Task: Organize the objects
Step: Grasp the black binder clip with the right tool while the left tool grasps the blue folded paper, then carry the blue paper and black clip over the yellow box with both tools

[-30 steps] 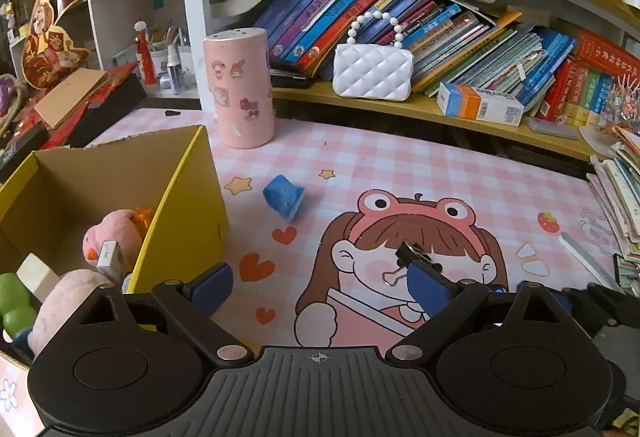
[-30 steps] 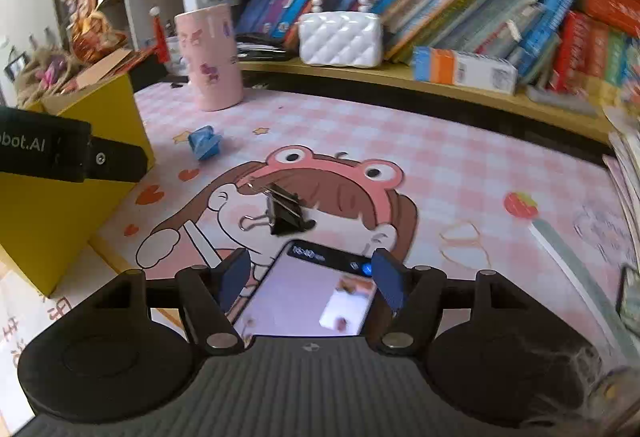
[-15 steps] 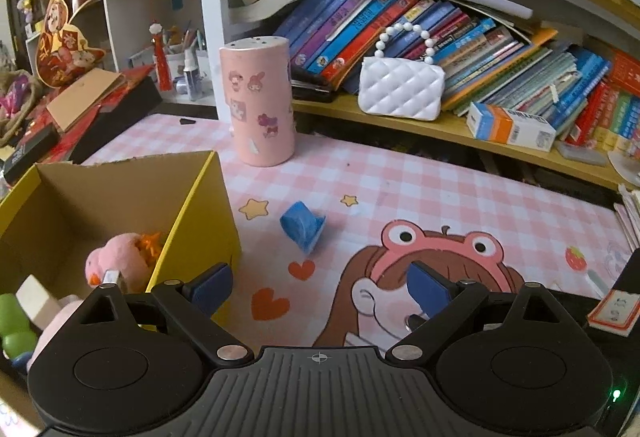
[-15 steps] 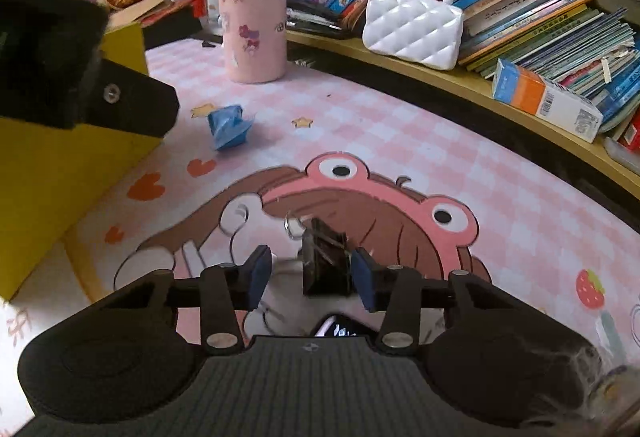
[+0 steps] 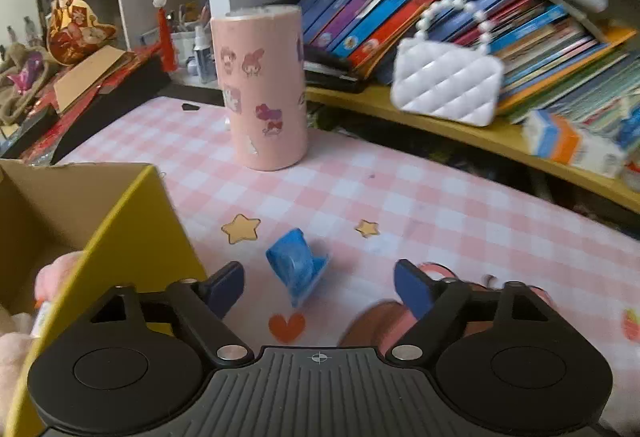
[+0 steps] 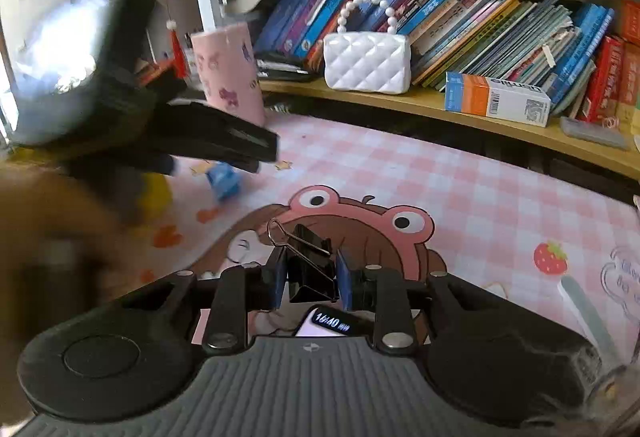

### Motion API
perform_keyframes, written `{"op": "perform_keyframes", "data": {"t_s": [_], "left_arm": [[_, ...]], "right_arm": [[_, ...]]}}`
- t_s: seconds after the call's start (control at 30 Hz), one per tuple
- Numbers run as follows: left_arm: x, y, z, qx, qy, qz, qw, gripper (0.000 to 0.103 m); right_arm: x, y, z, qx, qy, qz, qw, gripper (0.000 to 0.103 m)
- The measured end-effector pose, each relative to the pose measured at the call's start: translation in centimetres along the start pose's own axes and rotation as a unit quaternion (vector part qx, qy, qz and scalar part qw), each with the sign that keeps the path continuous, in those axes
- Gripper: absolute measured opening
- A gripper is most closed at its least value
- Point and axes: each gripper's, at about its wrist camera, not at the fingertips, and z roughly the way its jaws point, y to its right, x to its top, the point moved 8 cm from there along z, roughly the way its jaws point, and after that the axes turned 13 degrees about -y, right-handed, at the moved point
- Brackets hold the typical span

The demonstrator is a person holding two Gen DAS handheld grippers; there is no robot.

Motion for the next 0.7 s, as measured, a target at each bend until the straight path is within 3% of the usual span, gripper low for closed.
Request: {"op": "perform_keyframes", "data": {"t_s": [0.23, 0.33, 0.43, 0.6, 0.7], "left_arm": [[1.4, 0.0, 4.2, 0.038, -0.007, -0.009, 0.9992, 0.068], [1.3, -0.1, 5.5, 0.046, -0.025, -0.005, 0.9986, 0.043], [0.9, -0.2, 5.2, 0.052, -0.019, 0.005, 0.9985, 0.035], [-0.5, 0.7, 2.1, 0.022, -0.001, 0.027, 0.9994, 0.032], [-1.5, 1.2, -0.7, -0.014, 0.009, 0.036, 0.9992, 0.032]], "right_arm": [[-1.9, 0.0, -2.8, 0.006, 0.0, 0.015, 1.0, 0.024], [-2.8, 0.3, -3.7, 0.0, -0.003, 0.023, 1.0, 0.024], [-3.5, 0.4, -4.3, -0.007, -0.003, 0.029, 1.0, 0.024], [-4.0, -0.2, -5.3, -0.008, 0.001, 0.03, 1.0, 0.024], [-4.4, -0.7, -5.9, -0.013, 0.0, 0.026, 1.0, 0.024]]}}
